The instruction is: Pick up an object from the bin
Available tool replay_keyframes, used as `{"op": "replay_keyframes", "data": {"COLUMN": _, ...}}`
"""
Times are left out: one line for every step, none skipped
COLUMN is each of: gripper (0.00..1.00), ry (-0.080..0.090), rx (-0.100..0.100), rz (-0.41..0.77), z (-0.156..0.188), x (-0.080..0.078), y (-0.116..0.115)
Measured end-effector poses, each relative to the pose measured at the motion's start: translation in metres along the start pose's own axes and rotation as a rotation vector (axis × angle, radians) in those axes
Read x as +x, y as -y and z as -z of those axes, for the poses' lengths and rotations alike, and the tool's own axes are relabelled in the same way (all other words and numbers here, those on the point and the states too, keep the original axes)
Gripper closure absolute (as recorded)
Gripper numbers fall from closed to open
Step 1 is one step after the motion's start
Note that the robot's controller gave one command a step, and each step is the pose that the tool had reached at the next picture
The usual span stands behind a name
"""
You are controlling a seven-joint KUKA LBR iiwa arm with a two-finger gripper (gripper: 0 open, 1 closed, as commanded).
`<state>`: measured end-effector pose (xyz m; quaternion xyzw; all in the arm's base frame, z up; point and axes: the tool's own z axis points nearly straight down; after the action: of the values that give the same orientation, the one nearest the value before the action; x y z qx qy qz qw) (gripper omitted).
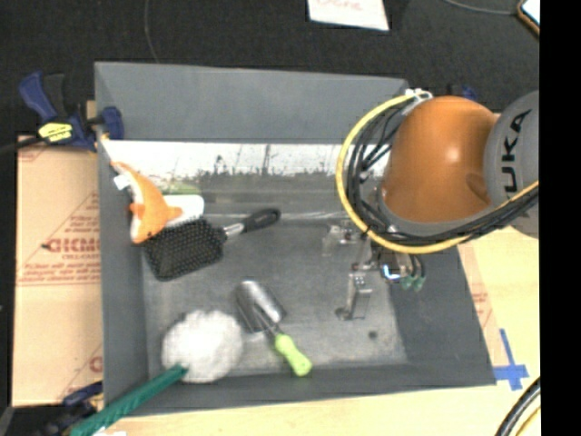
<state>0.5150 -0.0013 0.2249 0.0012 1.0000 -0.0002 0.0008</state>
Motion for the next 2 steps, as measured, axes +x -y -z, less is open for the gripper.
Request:
{"op": "replay_keyframes", "data": {"gripper": 0.00, "ry": 0.004, "rx": -0.002, "rz": -0.098, "z": -0.152, "x": -0.016, "y": -0.083}}
{"op": "replay_keyframes", "data": {"gripper": 0.00, "ry": 0.015, "rx": -0.001, "rz": -0.184, "z": -0.083, "x": -0.018, "y": -0.094}}
